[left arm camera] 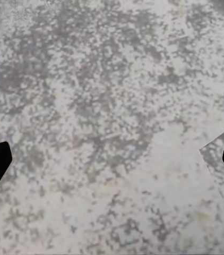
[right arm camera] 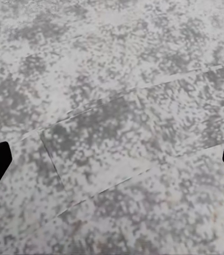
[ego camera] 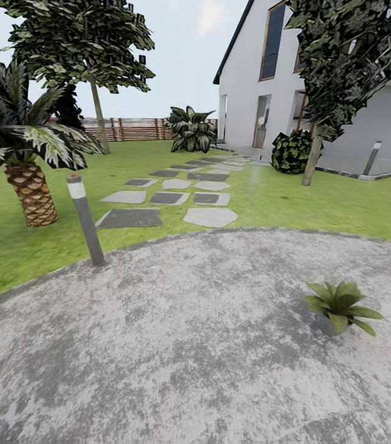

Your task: Pick up the pesticide atomizer in the garden and spray insectifuge to fully cover both potted plants in the garden.

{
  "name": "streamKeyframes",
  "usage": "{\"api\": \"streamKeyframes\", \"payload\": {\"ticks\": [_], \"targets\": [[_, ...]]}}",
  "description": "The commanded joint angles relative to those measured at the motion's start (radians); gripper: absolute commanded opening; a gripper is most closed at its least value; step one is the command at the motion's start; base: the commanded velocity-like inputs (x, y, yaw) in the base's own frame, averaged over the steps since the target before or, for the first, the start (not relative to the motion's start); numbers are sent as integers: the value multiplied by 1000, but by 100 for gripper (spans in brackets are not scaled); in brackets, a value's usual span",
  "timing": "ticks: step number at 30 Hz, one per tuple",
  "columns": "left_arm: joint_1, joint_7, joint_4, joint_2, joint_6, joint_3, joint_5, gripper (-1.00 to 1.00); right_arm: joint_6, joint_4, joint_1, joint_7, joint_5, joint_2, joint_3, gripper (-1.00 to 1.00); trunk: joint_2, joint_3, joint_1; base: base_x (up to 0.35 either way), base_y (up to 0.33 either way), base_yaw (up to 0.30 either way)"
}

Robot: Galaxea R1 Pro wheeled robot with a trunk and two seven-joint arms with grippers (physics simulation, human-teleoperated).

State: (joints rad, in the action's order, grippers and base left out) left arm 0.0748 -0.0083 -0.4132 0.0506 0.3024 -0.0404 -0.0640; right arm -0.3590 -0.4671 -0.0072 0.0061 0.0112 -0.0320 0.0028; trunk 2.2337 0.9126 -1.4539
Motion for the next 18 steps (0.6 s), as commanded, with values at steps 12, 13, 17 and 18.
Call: {"api": "streamKeyframes", "payload": {"ticks": [12, 13, 17, 18], "targets": [[1, -1, 1, 0, 3, 0, -7, 100, -3, 1, -1, 1, 1, 0, 0, 100, 0, 1, 0, 333, -84, 0], [1, -1, 1, 0, 3, 0, -7, 100, -3, 1, -1, 1, 1, 0, 0, 100, 0, 1, 0, 333, -84, 0], [0, -1, 1, 0, 3, 0, -7, 100, -3, 1, -1, 1, 1, 0, 0, 100, 0, 1, 0, 333, -79, 0], [0, -1, 1, 0, 3, 0, -7, 100, -3, 1, -1, 1, 1, 0, 0, 100, 0, 1, 0, 335, -34, 0]]}}
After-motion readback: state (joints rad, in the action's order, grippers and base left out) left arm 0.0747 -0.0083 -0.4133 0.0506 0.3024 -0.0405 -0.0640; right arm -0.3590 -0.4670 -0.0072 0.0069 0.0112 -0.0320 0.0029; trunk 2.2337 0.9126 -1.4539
